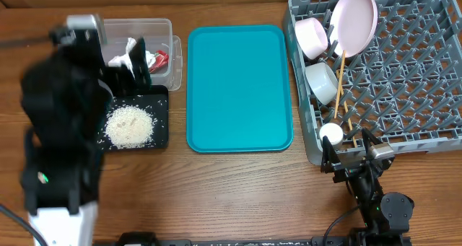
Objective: Sort waste into correct bins and load items into the dishwasher
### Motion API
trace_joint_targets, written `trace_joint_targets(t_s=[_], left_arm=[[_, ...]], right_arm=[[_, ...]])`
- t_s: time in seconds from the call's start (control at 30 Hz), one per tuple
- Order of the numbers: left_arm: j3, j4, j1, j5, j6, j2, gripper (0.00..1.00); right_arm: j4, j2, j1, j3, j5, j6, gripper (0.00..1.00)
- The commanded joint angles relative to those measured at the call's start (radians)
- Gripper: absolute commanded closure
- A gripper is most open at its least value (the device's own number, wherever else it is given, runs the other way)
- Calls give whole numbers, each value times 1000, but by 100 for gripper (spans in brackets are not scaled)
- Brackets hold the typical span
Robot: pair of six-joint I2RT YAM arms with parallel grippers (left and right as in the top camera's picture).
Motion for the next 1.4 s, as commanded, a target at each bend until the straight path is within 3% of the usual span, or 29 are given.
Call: trace_joint_targets(t_s=[0.0,0.33,0.57,0.77,1.0,1.37], left_arm=[[-259,119,4,45,23,-135,0],[-925,481,4,39,23,-588,0],[-1178,616,4,35,24,-756,0],[-1276,618,4,17,24,-883,0],[-1274,457,4,2,47,-1011,0],[-1274,446,4,-6,46,-1013,0]], right_arm=[[5,-12,4,-11,10,8,0],[5,-12,4,-11,10,8,0],[5,-12,4,-11,10,8,0],[5,-12,4,-11,10,8,0],[5,-12,4,-11,10,8,0],[5,-12,4,-11,10,8,0]])
